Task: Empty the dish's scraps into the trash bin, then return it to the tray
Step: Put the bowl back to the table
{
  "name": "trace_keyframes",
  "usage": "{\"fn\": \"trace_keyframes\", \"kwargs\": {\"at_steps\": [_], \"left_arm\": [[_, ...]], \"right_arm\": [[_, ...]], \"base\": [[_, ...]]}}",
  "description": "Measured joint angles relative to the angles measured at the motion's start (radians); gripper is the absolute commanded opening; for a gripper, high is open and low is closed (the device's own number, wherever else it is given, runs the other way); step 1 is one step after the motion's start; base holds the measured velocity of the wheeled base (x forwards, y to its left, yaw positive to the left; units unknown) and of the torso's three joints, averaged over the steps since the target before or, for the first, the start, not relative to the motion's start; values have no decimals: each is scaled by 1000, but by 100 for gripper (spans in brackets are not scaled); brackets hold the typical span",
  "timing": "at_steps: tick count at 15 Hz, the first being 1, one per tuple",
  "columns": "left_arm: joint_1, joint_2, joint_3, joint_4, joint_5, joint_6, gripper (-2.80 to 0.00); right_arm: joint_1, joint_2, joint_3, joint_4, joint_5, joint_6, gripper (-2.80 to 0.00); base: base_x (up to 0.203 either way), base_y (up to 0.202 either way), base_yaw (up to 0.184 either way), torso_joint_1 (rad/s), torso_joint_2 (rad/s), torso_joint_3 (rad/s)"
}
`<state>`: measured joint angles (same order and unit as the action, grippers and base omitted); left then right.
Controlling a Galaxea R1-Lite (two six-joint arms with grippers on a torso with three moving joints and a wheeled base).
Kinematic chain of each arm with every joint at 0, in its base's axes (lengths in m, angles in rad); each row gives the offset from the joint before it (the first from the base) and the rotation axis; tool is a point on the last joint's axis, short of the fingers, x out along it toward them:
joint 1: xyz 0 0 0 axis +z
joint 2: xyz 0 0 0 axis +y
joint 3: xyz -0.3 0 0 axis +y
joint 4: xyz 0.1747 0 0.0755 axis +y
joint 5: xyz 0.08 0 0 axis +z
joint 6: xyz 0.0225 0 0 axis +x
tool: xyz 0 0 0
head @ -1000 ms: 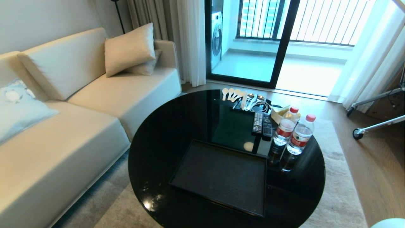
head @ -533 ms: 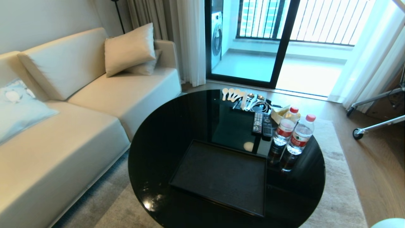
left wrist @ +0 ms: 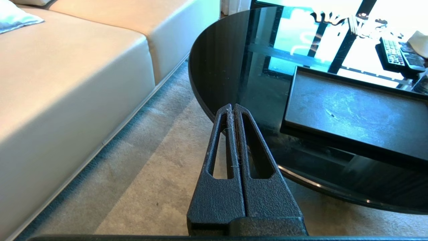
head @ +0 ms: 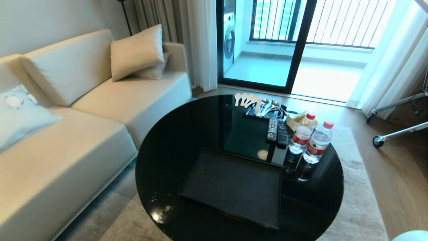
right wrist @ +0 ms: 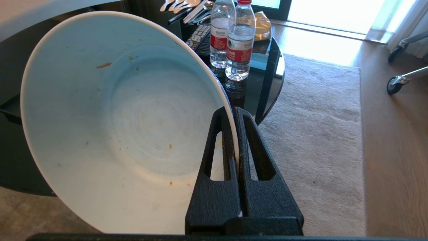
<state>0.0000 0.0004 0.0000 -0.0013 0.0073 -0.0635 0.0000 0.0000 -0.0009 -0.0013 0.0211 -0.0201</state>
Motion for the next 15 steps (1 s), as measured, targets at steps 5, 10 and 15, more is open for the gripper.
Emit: {"fn": "trace_keyframes", "kwargs": {"at_steps": [5,10,15], "left_arm": [[0,0,0,0,0,0,-280],[0,0,0,0,0,0,-280],[0,0,0,0,0,0,-280]], "right_arm": [[0,0,0,0,1,-7,-280],[0,34,-16,-30,40,-103,-280],[5,284,-117,-197,49,-140,-280]], "base": [[0,0,0,0,0,0],[0,0,0,0,0,0],[0,0,0,0,0,0]]}}
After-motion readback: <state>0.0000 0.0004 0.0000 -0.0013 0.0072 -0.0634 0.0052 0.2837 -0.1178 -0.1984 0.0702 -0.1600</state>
